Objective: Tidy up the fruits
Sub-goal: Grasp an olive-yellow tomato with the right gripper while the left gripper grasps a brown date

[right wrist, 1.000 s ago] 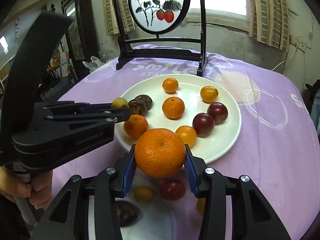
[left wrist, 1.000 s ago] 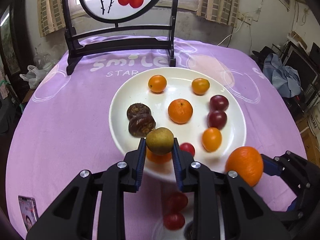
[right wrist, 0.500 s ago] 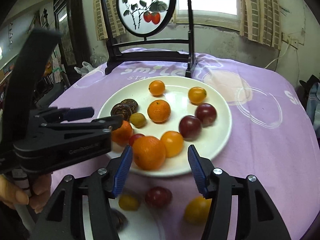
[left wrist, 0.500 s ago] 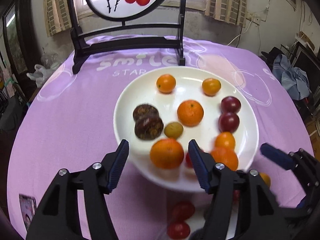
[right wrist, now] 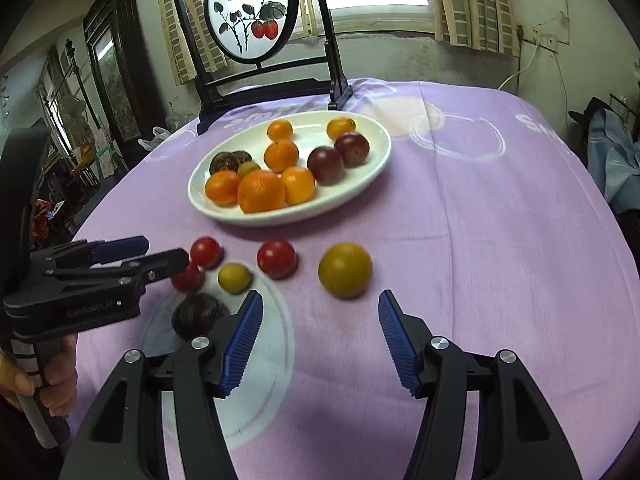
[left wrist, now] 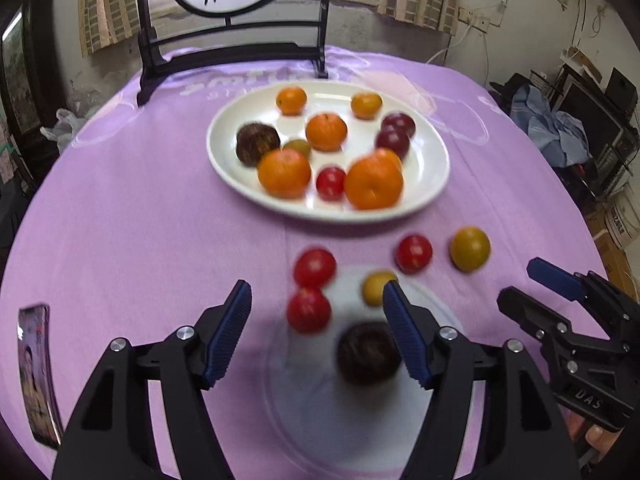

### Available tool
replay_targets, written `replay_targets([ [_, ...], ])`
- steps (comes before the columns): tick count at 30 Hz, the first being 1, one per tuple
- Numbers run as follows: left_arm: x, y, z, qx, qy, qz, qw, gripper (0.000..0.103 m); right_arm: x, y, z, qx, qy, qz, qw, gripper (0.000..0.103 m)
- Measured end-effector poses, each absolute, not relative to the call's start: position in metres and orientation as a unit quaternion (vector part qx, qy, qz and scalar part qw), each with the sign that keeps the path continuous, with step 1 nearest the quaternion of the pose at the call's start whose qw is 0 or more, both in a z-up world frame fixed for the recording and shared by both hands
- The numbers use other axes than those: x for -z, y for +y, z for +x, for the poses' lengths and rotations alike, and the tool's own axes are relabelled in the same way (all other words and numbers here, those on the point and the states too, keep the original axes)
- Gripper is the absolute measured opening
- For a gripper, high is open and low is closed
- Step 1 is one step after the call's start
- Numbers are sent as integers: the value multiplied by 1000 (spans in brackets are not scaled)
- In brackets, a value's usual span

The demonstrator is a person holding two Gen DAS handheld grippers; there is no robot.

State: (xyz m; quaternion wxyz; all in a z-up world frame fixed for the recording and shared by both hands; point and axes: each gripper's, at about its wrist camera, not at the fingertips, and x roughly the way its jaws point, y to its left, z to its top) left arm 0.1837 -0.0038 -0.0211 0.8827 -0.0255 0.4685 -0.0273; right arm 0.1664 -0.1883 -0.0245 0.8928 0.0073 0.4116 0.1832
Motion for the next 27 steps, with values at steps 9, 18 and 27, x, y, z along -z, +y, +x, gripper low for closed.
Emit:
replay_targets([
  [9,46,-23,158,43,501,-33,864,67,26,-192,140,-200,402,9,893,61],
  [18,60,-37,167,36,506,-12,862,43,28,-202,136,-201,405,19,891,61],
  [27,50,-19,160,48,496,-20,867,43,49,-182,164,-184,453,-40,872,61],
])
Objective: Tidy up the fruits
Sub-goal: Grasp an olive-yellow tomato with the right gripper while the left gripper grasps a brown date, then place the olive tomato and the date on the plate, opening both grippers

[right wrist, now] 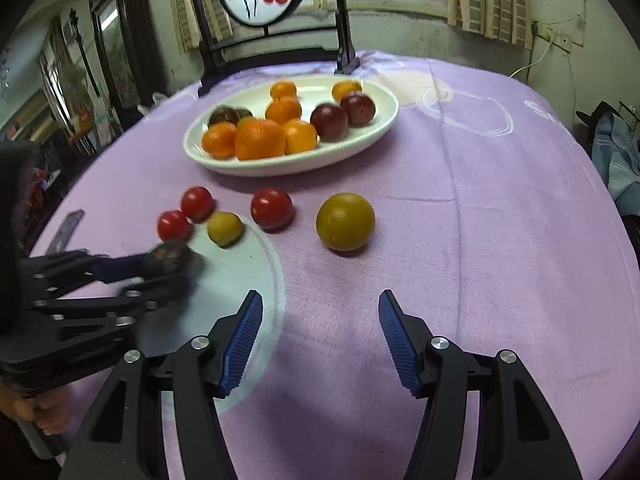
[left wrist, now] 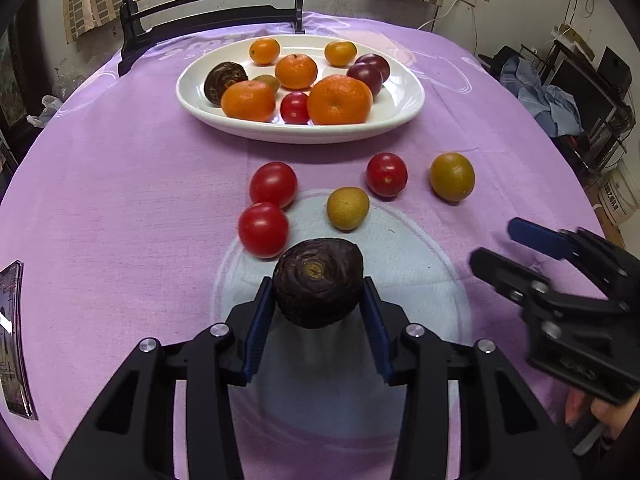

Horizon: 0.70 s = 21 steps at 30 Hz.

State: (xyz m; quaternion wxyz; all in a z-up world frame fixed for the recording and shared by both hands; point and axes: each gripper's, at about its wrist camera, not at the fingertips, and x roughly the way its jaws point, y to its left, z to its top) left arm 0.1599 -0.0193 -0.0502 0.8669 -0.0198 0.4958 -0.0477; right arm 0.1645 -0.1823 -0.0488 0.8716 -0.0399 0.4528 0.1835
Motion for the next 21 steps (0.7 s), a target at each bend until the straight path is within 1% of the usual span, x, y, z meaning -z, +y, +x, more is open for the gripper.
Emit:
replay_targets([
  [6,45,3,153,47,492,-36,869,43,62,-170,201,-162,471,-55,866,61],
  [8,44,10,152,43,491,-40,869,43,64,-168,212,-155,471,-55,867,59],
  [9,44,14,152,40,490,-43,870,43,64,-167,216,-154,471,-55,867,52],
  [10,44,17,152,38,490,-46,870,43,64,-165,219,-151,470,-58,868,43],
  [11,43,19,152,36,489,-47,870,43,63,-164,222,-150,470,-57,868,39],
  [14,41,25,152,33,487,-51,871,43,60,-163,220,-152,471,-49,867,39],
  [17,34,28,152,30,480,-47,876,43,49,-162,206,-157,455,-52,875,39],
  [21,13,28,164,31,462,-34,886,43,25,-166,190,-174,432,-35,884,39],
])
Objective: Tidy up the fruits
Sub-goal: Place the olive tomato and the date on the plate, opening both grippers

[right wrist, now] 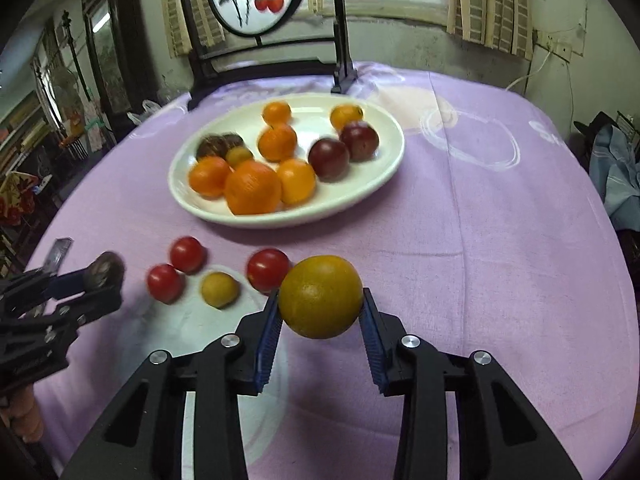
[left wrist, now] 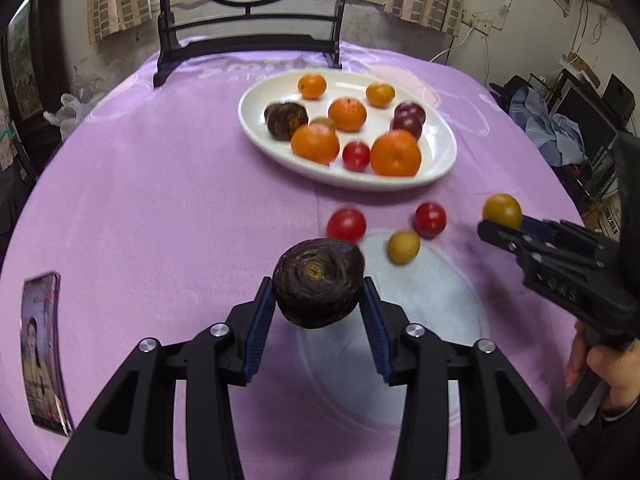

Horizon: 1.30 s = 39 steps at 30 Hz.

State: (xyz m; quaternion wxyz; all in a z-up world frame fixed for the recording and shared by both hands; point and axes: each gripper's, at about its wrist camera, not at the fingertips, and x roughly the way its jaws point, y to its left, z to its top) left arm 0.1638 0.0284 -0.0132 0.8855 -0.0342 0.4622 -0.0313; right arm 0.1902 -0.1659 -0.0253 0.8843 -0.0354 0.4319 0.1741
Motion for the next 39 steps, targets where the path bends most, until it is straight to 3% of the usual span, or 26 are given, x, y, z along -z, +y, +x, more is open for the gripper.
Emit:
replay_targets([
  [10,-34,23,232,22,422,-17,906,43,-25,-140,212,-216,367,-26,904,39],
  [21,6,37,323,-23,457,-39,888,45,8,-104,291,-207,404,-21,891,43],
  [23,5,41,322,-21,445,-58,893,63,10,-108,293,-197,404,-12,893,54],
  [24,4,41,319,-19,438,-57,897,66,10,-110,290,-196,399,-9,896,59],
  [39,-3,31,230,-4,434,-41,900,74,5,-145,212,-191,391,-19,900,60],
])
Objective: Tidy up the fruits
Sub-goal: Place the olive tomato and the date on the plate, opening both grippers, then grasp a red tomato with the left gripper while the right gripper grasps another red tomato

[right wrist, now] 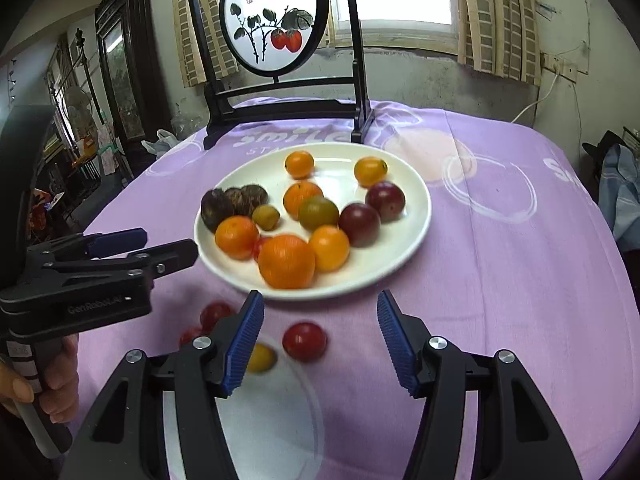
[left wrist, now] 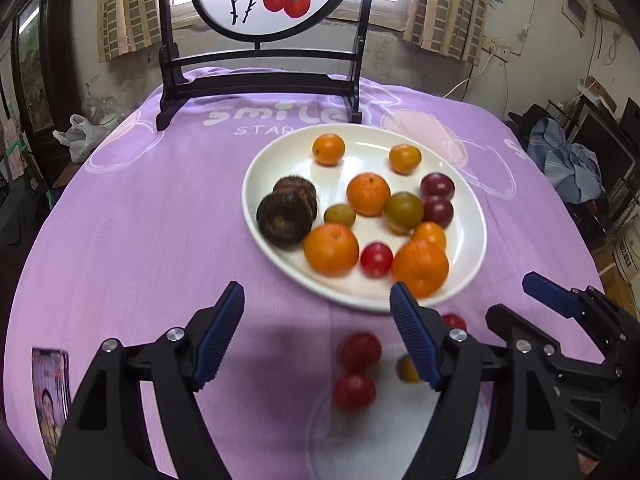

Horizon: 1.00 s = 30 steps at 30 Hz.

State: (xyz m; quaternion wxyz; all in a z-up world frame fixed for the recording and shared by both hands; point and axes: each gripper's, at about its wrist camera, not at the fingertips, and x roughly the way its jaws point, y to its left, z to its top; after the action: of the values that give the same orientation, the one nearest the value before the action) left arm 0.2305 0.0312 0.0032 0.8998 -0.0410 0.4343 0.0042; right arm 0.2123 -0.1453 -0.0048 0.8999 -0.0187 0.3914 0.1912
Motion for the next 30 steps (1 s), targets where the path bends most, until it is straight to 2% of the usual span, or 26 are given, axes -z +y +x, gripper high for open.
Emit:
replay_targets([
  [7,17,25,190,-2,443,-28,896,74,17,-157,177,-189,401,-19,896,60],
  [12,46,24,184,4,479,-27,878,74,20,-167,159,-190,400,-12,896,61],
  [21,62,18,198,6,495,-28,868,64,28,-170,155,-200,409,-5,890,61],
  [22,62,17,200,6,493,-24,870,59,29,-169,155,-201,411,-6,889,61],
  [24,62,13,201,15,486,-18,873,43,31,-169,156,-201,416,-8,887,61],
  [25,60,11,202,29,484,-20,874,28,33,-168,157,-200,418,-11,886,61],
  [30,53,3,195,32,475,1,879,28,51,-157,173,-201,453,-29,868,61],
])
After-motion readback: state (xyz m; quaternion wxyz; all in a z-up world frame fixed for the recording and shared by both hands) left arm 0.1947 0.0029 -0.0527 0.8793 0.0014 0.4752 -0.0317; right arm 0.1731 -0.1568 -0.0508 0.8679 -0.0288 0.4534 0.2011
